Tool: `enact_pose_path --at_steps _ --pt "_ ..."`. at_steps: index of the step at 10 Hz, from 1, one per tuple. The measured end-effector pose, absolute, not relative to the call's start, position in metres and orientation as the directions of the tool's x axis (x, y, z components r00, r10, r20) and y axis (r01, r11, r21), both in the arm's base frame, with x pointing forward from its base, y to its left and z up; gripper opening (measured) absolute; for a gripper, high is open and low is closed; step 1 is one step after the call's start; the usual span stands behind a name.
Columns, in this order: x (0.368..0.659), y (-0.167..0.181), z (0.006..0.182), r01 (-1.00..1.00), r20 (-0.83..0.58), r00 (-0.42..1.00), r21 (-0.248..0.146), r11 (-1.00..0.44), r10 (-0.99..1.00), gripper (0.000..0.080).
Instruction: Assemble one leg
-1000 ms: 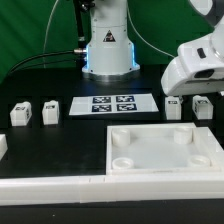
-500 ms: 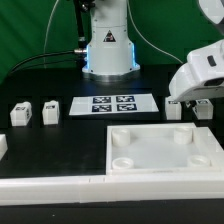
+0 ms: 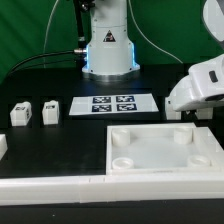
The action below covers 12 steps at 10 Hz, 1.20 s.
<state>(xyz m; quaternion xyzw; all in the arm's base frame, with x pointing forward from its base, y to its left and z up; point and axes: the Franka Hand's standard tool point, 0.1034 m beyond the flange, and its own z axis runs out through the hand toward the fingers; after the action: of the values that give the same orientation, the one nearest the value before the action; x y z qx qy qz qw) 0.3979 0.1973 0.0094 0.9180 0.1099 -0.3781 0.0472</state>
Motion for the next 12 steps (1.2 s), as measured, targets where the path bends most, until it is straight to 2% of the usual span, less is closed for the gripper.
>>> enact_pose_path --at_steps 9,10,11,12 --pt "0.388 0.191 0.004 0.227 -0.718 0.681 0.020 -0.974 0.144 0.0640" --pt "0.388 0.192 0.004 0.227 -0.718 0.681 0.020 -0.974 0.144 0.0482" --pt "0.388 0.192 0.004 0.228 -0.718 0.681 0.020 -0.973 0.145 0.0290" --pt "0.388 0.192 0.004 0.228 -0.718 0.681 0.020 -0.973 0.145 0.0290"
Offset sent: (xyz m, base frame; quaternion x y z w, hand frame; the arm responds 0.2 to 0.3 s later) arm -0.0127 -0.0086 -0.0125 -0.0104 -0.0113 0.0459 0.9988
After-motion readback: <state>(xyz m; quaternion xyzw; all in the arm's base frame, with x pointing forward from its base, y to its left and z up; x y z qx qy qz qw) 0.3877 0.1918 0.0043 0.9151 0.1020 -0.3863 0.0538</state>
